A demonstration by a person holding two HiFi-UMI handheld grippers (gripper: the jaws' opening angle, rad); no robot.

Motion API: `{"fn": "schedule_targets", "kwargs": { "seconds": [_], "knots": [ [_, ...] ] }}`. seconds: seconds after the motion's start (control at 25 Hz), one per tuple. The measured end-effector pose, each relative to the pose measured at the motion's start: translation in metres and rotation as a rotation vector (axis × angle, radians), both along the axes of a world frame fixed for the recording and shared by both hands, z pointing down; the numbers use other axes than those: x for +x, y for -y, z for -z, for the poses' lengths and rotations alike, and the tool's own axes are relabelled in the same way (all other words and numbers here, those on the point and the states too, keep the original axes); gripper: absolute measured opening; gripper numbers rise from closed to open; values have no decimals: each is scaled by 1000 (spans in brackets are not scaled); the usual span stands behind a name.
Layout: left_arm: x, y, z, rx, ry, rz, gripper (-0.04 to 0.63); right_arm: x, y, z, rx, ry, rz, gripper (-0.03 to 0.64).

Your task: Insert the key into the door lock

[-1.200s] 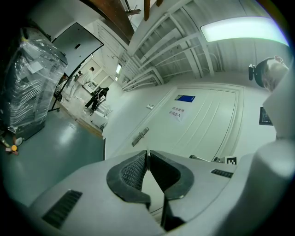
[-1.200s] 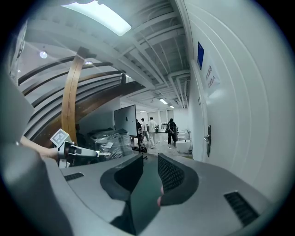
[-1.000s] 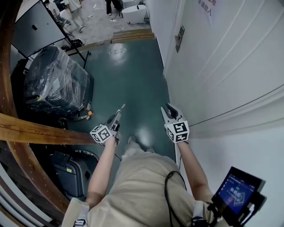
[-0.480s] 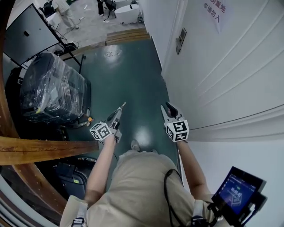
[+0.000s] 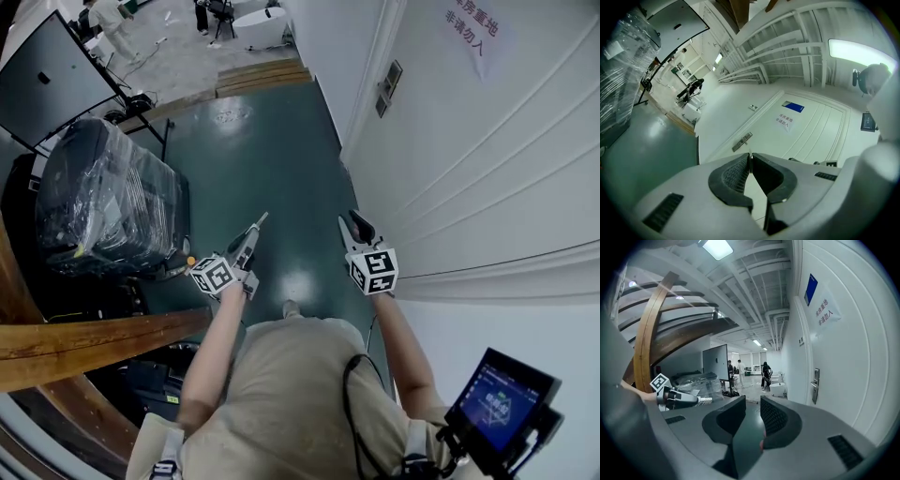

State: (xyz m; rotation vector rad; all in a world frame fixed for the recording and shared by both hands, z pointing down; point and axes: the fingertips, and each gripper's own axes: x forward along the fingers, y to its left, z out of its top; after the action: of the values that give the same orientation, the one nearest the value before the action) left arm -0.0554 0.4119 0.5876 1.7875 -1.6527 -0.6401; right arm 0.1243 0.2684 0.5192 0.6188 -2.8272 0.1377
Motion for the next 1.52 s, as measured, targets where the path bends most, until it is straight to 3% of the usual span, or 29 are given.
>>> {"fn": "schedule_targets", "kwargs": {
  "seconds": [0.56,1.08,1.52],
  "knots": [
    [-41,18,-17,4,-22,-39,32,-37,17,-9,-6,18,-64,87],
    [-73,70,-10,-9,-17,15,33,-80,82,-2,-24,41,5,87],
    [-72,112,2,-29,-25,56,33,-88,139,1,-51,42,47,87]
  ]
}}
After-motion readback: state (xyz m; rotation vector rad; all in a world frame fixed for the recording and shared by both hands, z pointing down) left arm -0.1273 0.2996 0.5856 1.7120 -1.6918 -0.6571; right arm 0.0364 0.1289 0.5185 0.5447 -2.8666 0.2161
